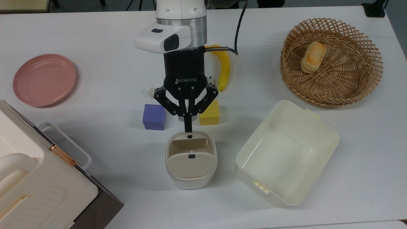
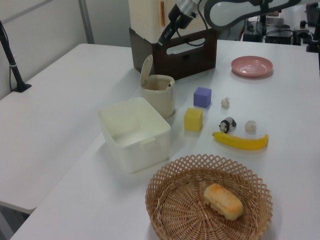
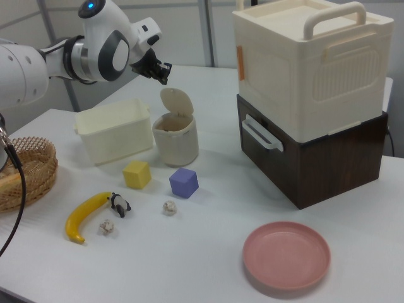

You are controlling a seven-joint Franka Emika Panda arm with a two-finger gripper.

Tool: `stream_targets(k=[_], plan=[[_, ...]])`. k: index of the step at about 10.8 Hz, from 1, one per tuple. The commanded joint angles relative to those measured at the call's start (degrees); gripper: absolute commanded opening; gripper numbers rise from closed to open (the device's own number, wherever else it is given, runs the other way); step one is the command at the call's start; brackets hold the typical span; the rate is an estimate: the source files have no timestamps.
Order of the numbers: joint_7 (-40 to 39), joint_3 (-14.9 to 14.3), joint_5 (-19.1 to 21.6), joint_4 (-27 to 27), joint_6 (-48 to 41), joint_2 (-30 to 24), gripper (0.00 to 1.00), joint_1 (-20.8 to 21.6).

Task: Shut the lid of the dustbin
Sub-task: 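Lower the gripper onto the raised lid, pushing it down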

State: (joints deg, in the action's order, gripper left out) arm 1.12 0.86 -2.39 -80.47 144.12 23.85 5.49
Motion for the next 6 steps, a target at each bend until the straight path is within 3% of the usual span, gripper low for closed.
stream_targets(k=[1,4,6], plan=[[-1.38,-0.16,1.42,1.28,6.25,3.04,0.0,0.49],[-4.0,-0.16,1.42,1.37,7.22,3.22,0.0,0.23],[-4.81,-0.25,1.34,1.37,14.83,5.06,0.0,0.23]])
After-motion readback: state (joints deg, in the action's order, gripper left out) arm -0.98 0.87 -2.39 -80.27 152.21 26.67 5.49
